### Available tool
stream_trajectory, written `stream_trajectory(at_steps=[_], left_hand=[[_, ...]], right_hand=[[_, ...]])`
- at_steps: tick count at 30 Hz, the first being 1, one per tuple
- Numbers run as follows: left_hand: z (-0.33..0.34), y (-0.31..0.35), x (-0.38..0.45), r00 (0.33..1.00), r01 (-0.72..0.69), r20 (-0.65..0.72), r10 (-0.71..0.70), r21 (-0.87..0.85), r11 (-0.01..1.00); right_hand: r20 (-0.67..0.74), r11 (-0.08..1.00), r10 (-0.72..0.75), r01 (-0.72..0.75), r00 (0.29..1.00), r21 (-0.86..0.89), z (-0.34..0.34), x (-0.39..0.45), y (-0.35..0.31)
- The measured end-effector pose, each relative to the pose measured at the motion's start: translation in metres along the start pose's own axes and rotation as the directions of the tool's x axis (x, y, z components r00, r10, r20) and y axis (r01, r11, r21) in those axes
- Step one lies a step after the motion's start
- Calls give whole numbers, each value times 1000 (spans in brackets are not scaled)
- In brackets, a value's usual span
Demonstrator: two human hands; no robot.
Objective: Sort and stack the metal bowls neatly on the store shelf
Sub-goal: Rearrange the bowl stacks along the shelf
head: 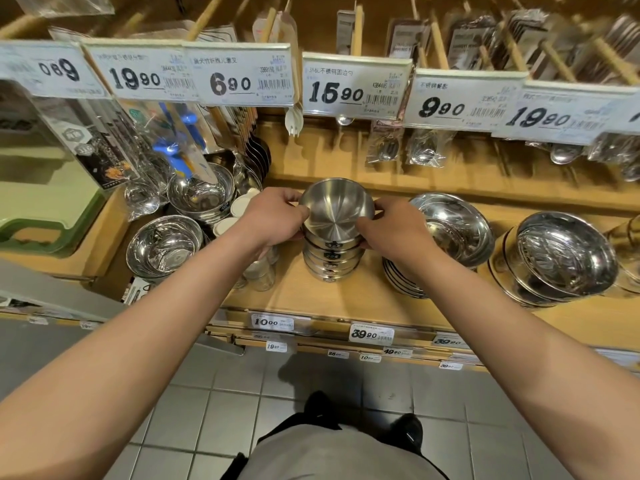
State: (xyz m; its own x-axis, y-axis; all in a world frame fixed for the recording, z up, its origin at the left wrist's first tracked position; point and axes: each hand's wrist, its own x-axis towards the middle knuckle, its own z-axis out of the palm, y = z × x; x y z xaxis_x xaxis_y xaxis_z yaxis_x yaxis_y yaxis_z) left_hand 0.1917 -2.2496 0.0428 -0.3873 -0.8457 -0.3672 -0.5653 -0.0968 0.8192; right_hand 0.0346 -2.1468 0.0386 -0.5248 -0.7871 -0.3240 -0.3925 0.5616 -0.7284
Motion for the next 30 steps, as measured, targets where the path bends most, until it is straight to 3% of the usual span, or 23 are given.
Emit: stream_trajectory(at_steps=[5,10,15,22,30], left_hand=[[-5,4,-8,999,-2,-45,7,108,994],[-7,24,-33,973,-158,-133,190,216,964],[43,63,-53,953,-303,18,303,101,947],[140,94,-75,934,-252,253,252,-32,967],[242,120,-84,951,-227,256,175,186,956]], right_hand=[[-22,996,26,-24,999,90,-14,-6,-2],[-173,959,68,-16,983,285,-59,-36,26],[-232,896,204,-85,951,435,-116,-72,87],[-311,847,318,-121,896,518,-185,-99,159],[-273,861,305,-142,913,488,-232,-78,232]])
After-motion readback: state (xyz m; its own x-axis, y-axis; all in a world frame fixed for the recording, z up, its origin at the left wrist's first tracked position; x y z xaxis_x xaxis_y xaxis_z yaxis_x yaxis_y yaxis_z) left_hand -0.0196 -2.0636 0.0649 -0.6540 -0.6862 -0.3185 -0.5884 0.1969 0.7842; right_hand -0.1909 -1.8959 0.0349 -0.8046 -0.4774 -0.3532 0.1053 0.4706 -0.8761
